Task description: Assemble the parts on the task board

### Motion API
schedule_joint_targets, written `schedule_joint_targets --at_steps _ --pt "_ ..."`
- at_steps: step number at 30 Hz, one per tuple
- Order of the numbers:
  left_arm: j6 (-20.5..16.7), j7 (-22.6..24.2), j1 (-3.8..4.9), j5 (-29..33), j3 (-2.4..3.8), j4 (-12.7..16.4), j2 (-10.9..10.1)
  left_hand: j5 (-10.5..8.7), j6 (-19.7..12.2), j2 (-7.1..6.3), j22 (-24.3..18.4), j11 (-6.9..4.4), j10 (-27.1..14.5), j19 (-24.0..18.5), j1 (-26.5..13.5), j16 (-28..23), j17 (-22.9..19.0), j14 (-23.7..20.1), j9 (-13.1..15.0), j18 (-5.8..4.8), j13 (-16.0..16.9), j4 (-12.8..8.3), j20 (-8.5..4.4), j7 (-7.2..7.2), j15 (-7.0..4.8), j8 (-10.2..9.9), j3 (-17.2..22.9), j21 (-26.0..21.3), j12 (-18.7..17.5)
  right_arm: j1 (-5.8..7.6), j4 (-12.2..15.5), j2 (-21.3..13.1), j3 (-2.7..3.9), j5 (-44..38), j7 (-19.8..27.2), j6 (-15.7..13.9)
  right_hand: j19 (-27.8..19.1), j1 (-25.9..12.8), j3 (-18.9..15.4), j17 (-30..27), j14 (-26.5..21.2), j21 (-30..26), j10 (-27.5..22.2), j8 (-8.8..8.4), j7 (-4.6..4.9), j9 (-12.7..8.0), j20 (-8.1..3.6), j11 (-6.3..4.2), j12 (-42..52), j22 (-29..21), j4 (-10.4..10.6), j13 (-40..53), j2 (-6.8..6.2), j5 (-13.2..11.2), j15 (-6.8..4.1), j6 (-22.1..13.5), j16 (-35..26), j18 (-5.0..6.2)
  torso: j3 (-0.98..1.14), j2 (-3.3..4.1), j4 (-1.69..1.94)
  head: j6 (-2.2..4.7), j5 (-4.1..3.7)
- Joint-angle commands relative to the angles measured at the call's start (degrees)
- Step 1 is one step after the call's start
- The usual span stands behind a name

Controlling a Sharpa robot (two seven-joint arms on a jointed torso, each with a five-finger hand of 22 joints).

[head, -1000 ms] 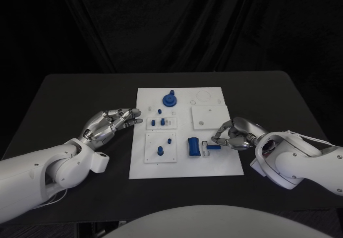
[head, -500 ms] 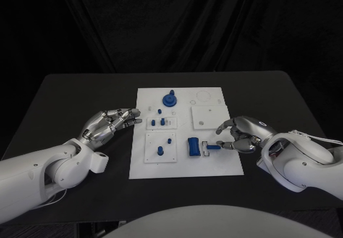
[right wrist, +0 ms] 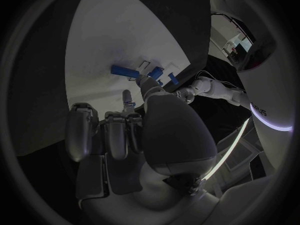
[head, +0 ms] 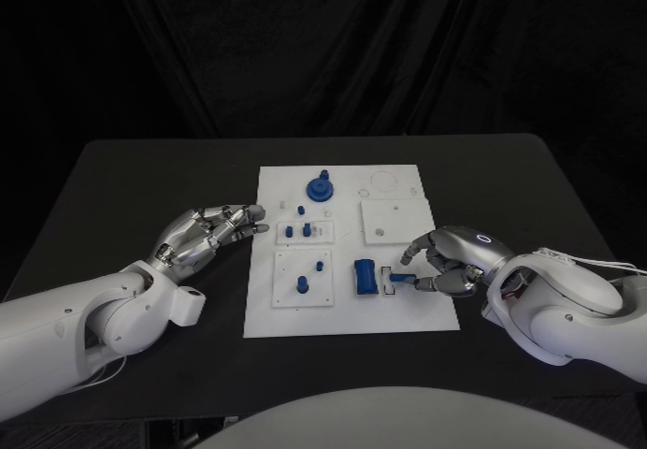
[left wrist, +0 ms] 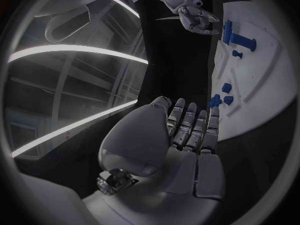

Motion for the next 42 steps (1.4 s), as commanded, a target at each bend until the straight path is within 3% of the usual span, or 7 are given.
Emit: schedule_joint_targets --at_steps 1,11,12,13,15,25,42 --pt "1.0 6.2 -0.09 -0.1 0.03 0.0 0.1 0.33 -0.3 -0.04 0.1 0.50 -0.1 0.5 0.7 0.3 0.1 0.4 0.1 -1.11 0.0 -0.1 -0.04 1.23 0.10 -0.1 0.3 0.3 -0.1 -0.25 -0.1 0.3 0.00 -3.9 -2.1 3.5 2.0 0.7 -0.5 15.1 6.0 0.1 6.1 -0.16 0.08 -0.2 0.47 0.59 0.2 12.0 0.1 15.1 0.03 -0.6 0.53 0.7 0.1 -0.40 -0.02 0.02 0.14 0.00 -0.09" --pt "1.1 6.2 -0.10 -0.1 0.03 0.0 0.1 0.33 -0.3 -0.04 0.1 0.50 -0.1 0.5 0.7 0.3 0.1 0.4 0.1 -1.11 0.0 -0.1 -0.04 1.23 0.10 -0.1 0.3 0.3 -0.1 -0.53 -1.1 1.7 0.01 -5.5 -3.6 4.4 1.8 1.5 -1.0 15.1 6.0 -0.3 6.1 -0.60 0.11 -0.9 0.74 0.68 0.2 11.9 0.8 15.1 0.13 -3.0 0.68 1.9 0.1 -0.28 -0.10 0.10 0.12 0.00 -0.05" --pt "1.1 6.2 -0.10 -0.1 0.03 0.0 0.1 0.33 -0.3 -0.04 0.1 0.50 -0.1 0.5 0.7 0.3 0.1 0.4 0.1 -1.11 0.0 -0.1 -0.04 1.23 0.10 -0.1 0.3 0.3 -0.1 -0.54 -1.1 1.7 0.01 -5.8 -3.7 4.3 1.8 2.0 -0.7 15.1 6.0 -0.4 6.1 -0.78 0.10 -1.1 0.76 0.68 0.2 11.9 1.1 15.1 0.01 -5.1 0.67 2.1 0.1 -0.27 -0.08 0.10 0.09 0.00 -0.03" --pt "1.1 6.2 -0.10 -0.1 0.03 0.0 0.1 0.33 -0.3 -0.04 0.1 0.50 -0.1 0.5 0.7 0.3 0.1 0.4 0.1 -1.11 0.0 -0.1 -0.04 1.23 0.10 -0.1 0.3 0.3 -0.1 -0.55 -1.2 1.8 0.01 -6.1 -3.8 4.1 1.7 3.0 1.9 15.1 6.0 -0.4 6.1 -1.19 0.10 -1.5 0.76 0.65 0.2 11.9 2.3 15.1 -0.64 -10.5 0.62 2.5 0.1 -0.27 -0.09 0.10 0.11 0.00 -0.07" --pt "1.1 6.2 -0.10 -0.1 0.03 0.0 0.1 0.33 -0.3 -0.04 0.1 0.50 -0.1 0.5 0.7 0.3 0.1 0.4 0.1 -1.11 0.0 -0.1 -0.04 1.23 0.10 -0.1 0.3 0.3 -0.1 -0.56 -1.4 1.9 0.01 -6.4 -3.9 3.8 1.7 3.5 6.1 15.1 6.0 -0.4 6.1 -1.71 0.26 -2.1 0.88 0.71 0.2 11.9 4.3 15.1 -2.42 -12.8 0.67 2.8 0.1 -0.27 -0.07 0.08 0.12 0.00 -0.03" --pt "1.2 6.1 -0.10 -0.1 0.03 -0.1 0.2 0.33 -0.3 -0.04 0.1 0.50 -0.1 0.5 0.7 0.3 0.1 0.4 0.1 -1.11 0.0 -0.1 -0.04 1.23 0.10 -0.1 0.3 0.3 -0.1 -0.58 -2.1 2.6 0.01 -8.8 -5.0 3.6 1.5 3.5 8.1 15.1 6.0 -1.1 6.1 -2.24 0.07 -2.6 0.80 0.54 0.2 11.7 5.8 15.1 -3.78 -13.7 0.61 2.6 0.1 -0.10 0.02 0.06 0.09 0.00 0.05" --pt "1.4 5.9 -0.11 -0.1 0.03 -0.1 0.3 0.32 -0.4 -0.11 0.1 0.54 0.0 0.6 0.8 0.3 0.0 0.4 0.1 -1.21 0.0 -0.1 -0.05 1.30 0.16 -0.1 0.5 0.4 -0.1 -0.73 -2.8 3.8 0.01 -9.4 -5.5 4.2 1.5 3.2 9.5 15.1 6.0 -1.1 6.1 0.35 -1.14 -1.3 0.17 -0.34 0.2 11.7 8.0 15.1 -4.17 -13.6 -0.13 7.4 0.1 -0.10 -0.03 0.05 0.12 0.00 0.04"
